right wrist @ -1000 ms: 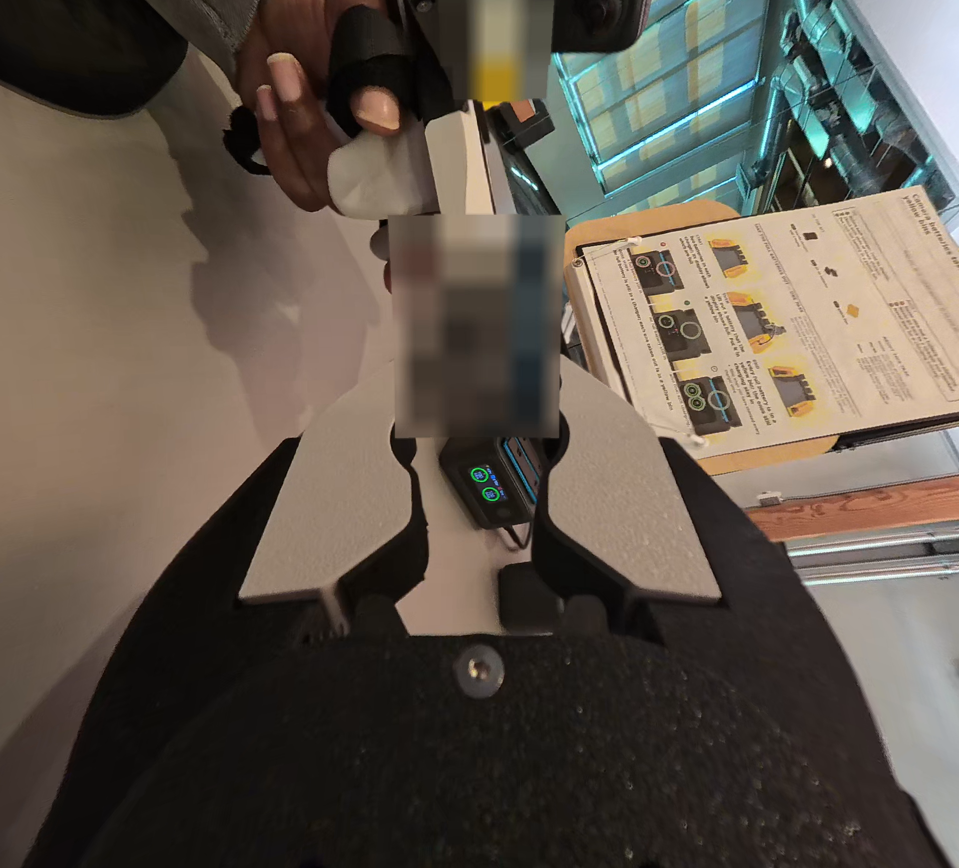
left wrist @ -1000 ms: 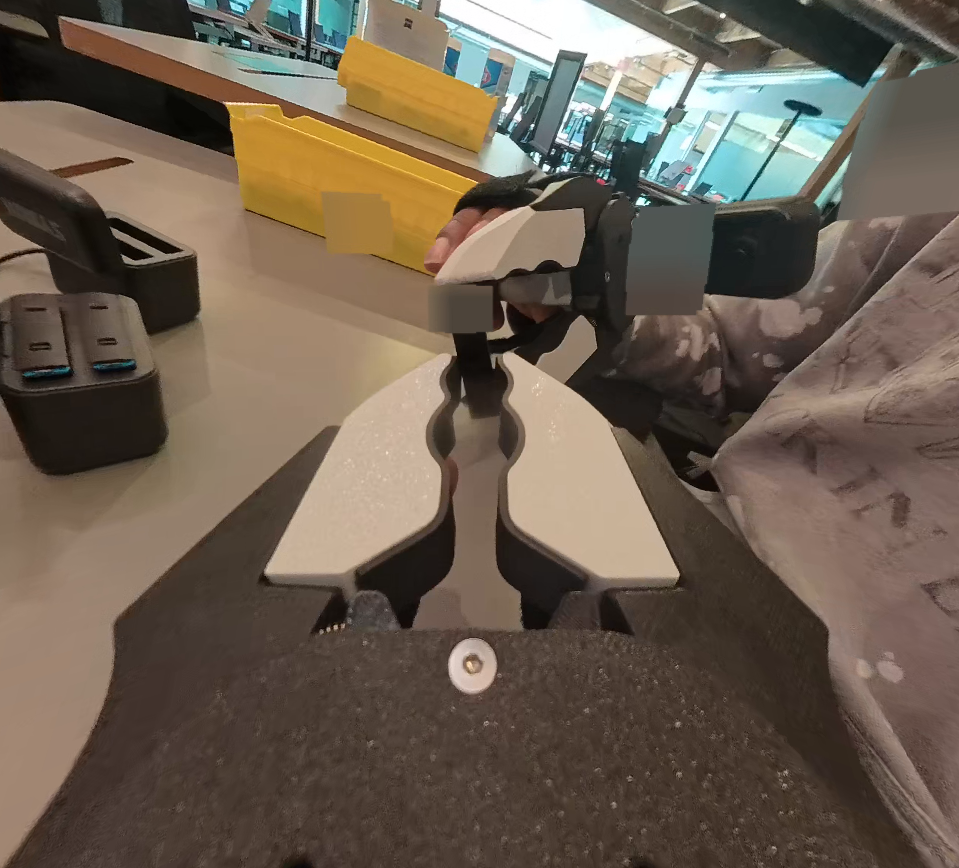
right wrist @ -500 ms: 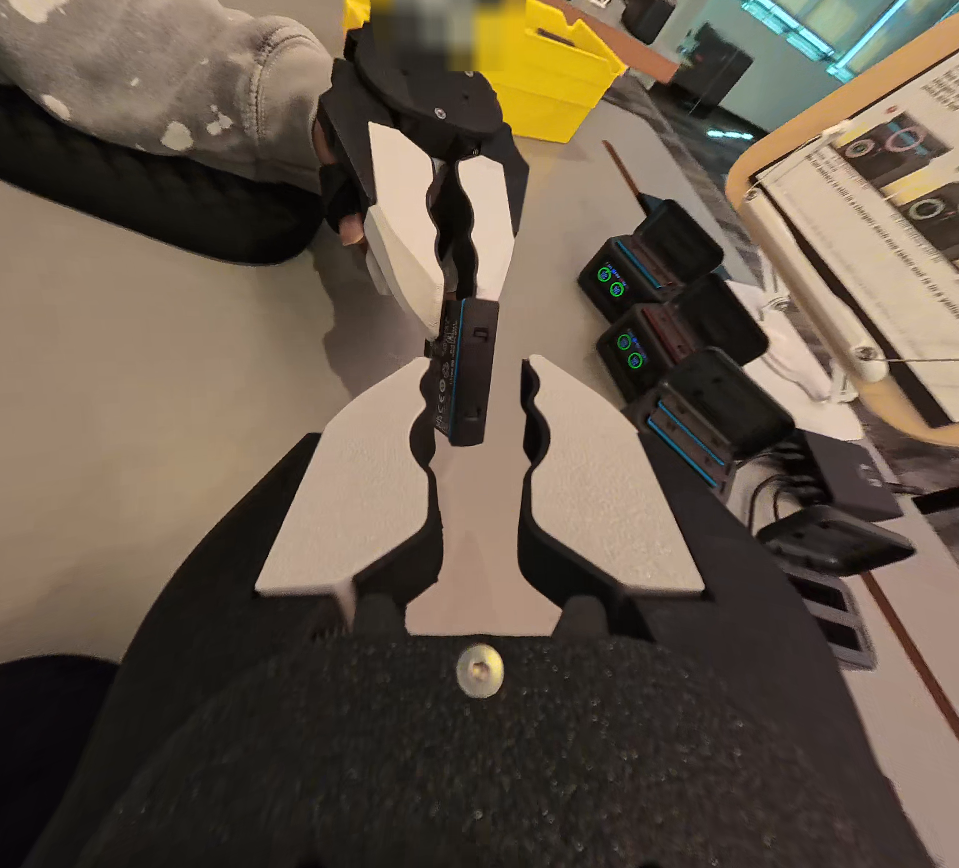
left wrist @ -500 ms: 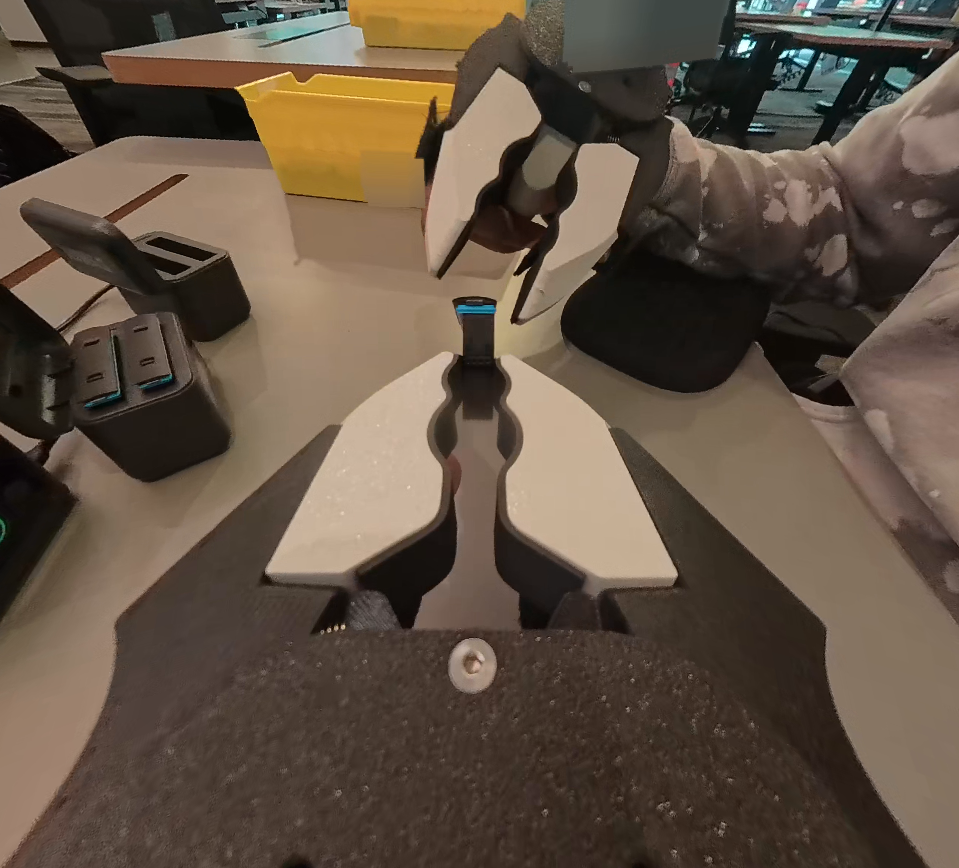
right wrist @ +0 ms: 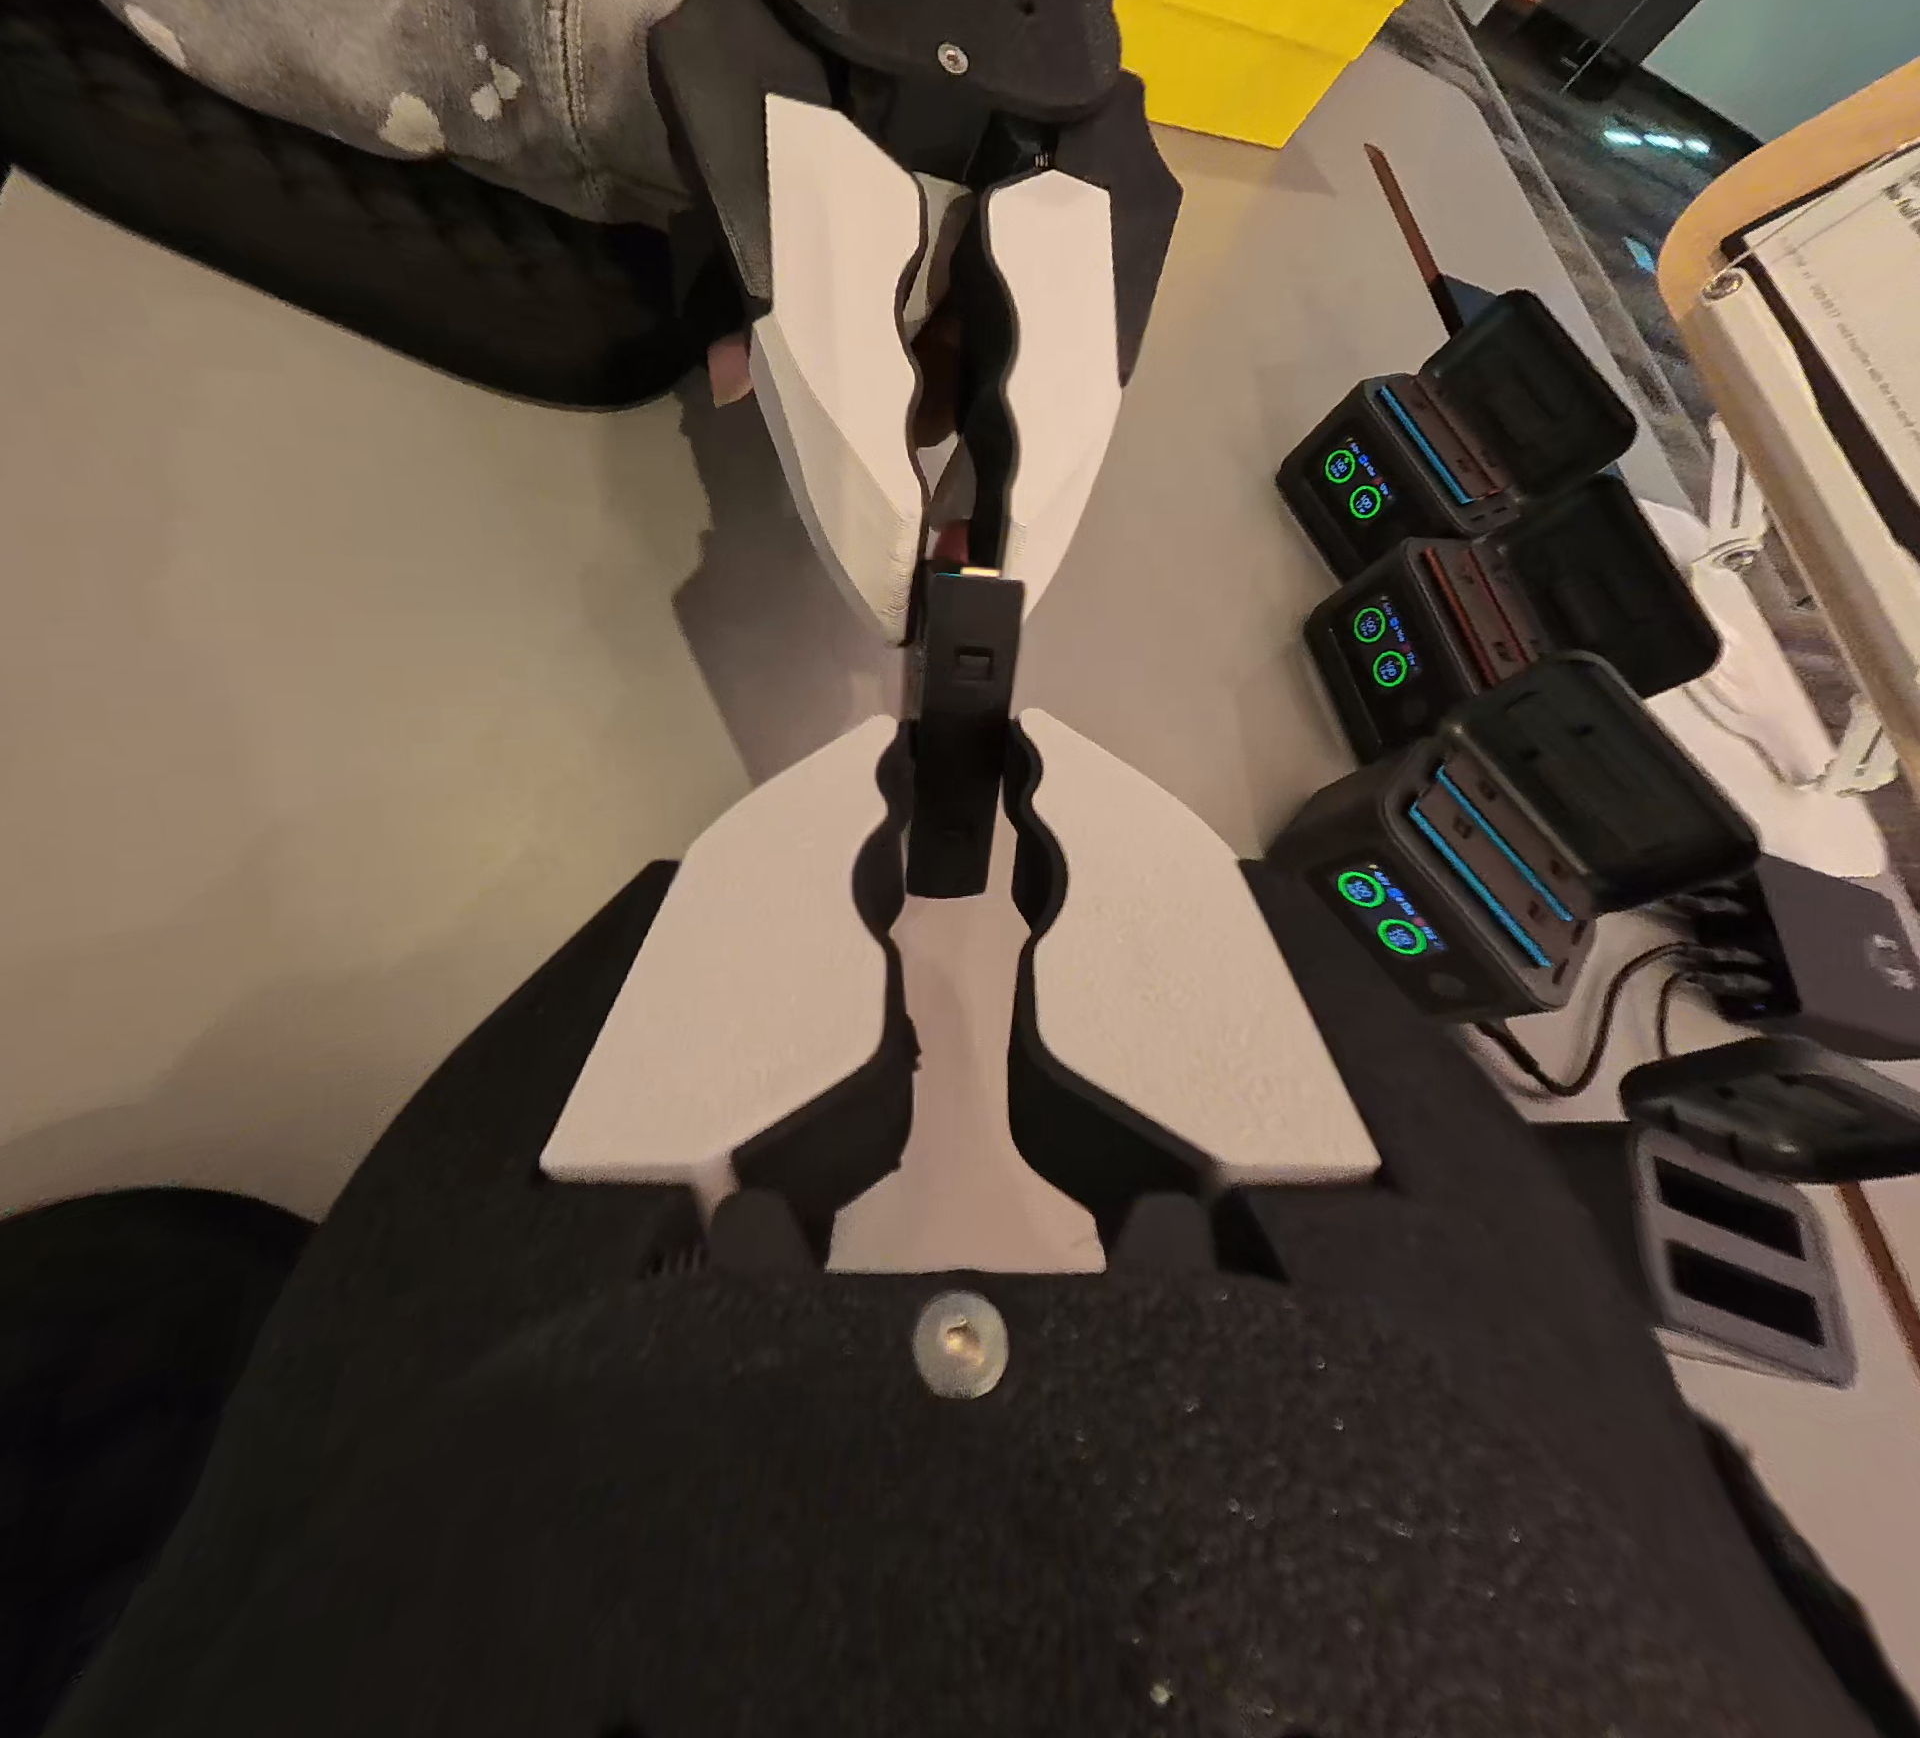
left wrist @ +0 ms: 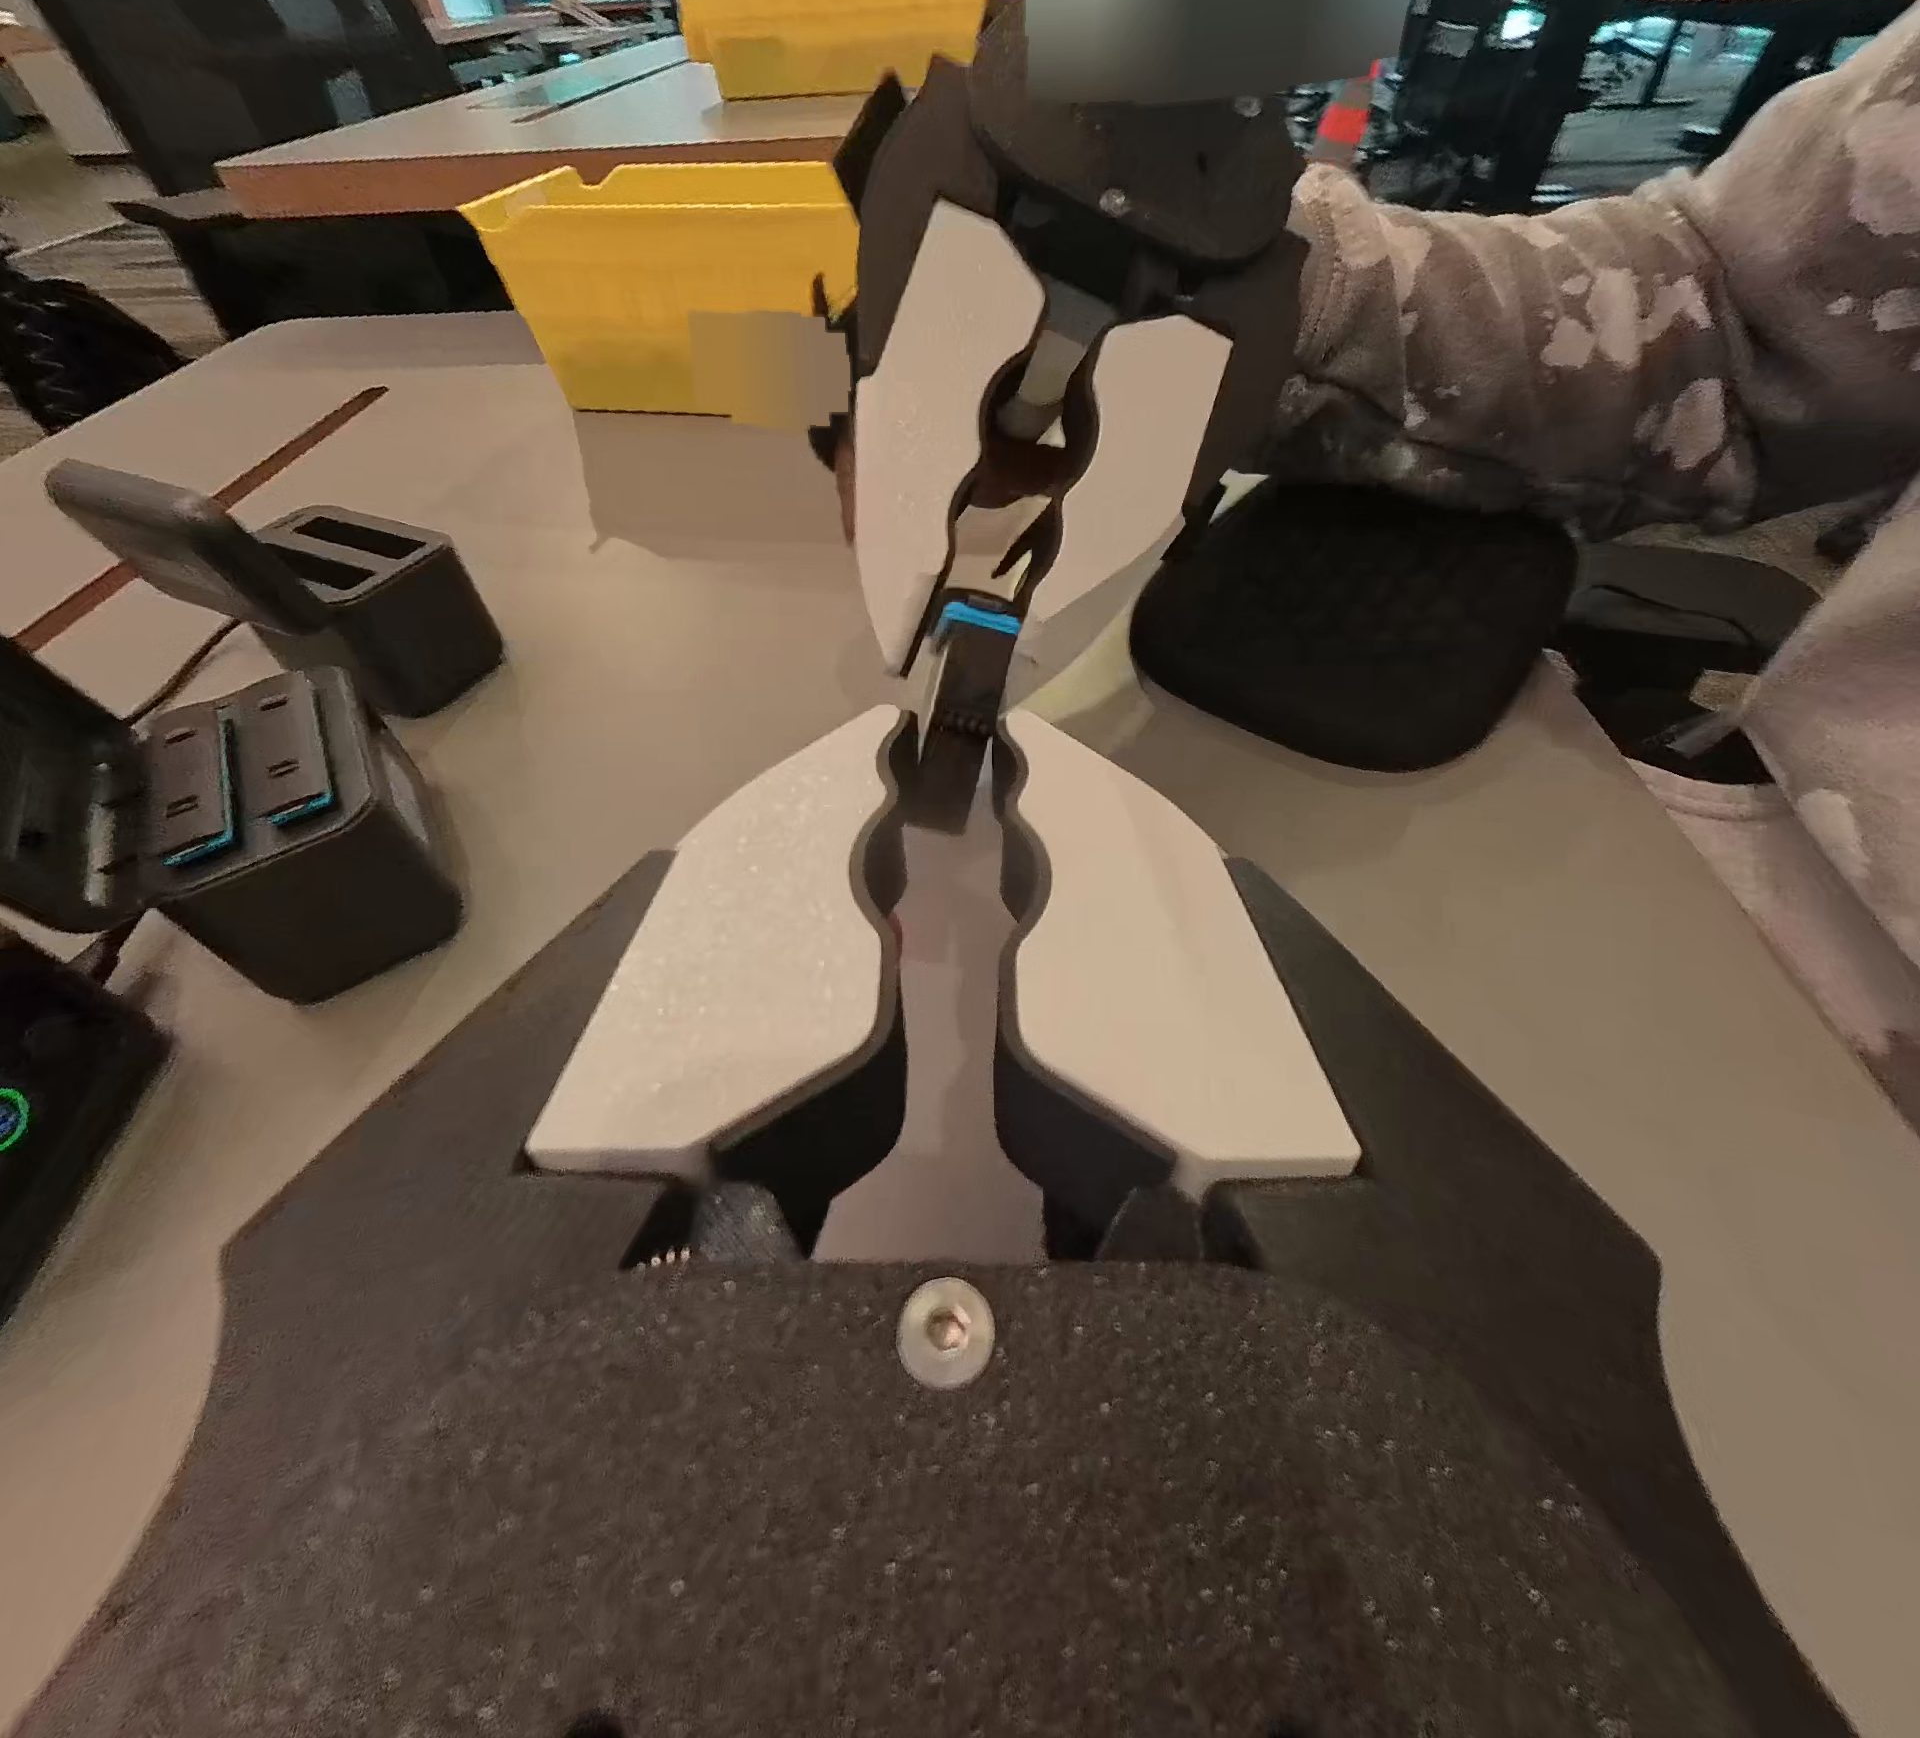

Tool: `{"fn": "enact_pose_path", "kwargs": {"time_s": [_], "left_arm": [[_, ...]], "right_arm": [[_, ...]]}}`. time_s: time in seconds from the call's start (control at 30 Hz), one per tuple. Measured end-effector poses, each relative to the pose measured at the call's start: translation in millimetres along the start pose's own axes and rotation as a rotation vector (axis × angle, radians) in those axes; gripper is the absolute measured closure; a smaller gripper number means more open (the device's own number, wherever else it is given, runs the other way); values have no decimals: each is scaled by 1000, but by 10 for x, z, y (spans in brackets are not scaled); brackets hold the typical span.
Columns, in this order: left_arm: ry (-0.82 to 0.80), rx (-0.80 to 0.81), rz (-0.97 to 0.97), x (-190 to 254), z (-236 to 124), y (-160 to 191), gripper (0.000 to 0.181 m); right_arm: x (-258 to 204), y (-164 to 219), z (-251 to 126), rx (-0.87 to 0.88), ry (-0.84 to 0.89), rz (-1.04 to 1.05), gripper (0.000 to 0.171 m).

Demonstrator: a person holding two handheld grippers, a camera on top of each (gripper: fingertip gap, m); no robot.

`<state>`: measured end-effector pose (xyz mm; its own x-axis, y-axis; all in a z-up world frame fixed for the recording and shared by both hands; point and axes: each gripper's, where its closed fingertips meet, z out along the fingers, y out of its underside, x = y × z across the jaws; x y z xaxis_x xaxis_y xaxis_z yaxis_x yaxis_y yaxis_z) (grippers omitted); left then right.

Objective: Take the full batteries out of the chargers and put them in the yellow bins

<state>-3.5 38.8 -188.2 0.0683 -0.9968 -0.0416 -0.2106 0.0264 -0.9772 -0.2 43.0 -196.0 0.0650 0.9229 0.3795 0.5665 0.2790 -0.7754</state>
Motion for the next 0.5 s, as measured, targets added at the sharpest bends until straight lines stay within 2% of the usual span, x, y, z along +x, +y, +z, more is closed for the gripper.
{"fn": "enact_pose_path", "kwargs": {"time_s": [0.1,0.3,0.5], "left_arm": [[-55,0,-38,-113,-10,-5,149],[-143,-22,-61,-328,-77,89,153],[-164,-65,-54,-372,-55,205,158]], "right_arm": [[190,85,-137,-102,8,-138,156],[1002,336,-507,-362,-26,-469,156],[1638,650,-605,-538,-173,-694,156]]}}
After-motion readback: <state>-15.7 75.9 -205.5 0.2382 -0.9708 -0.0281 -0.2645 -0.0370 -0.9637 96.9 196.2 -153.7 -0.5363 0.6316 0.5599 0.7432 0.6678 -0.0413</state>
